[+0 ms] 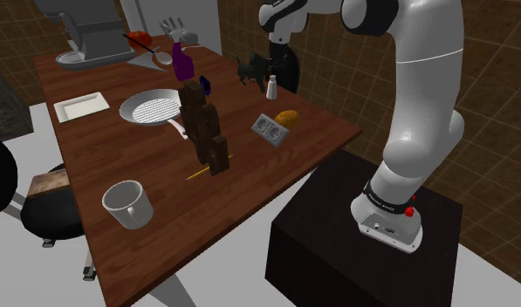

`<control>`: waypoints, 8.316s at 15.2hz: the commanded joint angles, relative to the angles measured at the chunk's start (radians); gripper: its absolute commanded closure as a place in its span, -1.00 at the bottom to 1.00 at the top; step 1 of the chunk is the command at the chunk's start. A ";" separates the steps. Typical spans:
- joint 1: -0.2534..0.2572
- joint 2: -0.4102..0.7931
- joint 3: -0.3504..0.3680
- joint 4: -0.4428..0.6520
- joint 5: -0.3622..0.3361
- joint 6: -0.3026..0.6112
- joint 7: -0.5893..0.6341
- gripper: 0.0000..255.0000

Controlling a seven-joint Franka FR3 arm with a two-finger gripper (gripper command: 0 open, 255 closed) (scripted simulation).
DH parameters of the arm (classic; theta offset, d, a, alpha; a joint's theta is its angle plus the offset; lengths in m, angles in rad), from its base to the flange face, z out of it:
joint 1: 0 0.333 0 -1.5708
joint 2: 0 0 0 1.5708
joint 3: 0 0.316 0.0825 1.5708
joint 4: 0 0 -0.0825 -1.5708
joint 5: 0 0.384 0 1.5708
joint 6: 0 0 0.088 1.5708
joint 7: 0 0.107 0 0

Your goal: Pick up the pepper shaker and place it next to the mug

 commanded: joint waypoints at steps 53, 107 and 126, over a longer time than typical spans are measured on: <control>-0.001 -0.075 -0.012 0.344 -0.037 -0.410 0.074 1.00; 0.690 -0.261 0.565 0.061 -0.246 -0.210 1.328 1.00; 0.688 -0.236 0.559 -0.162 -0.254 0.037 1.327 1.00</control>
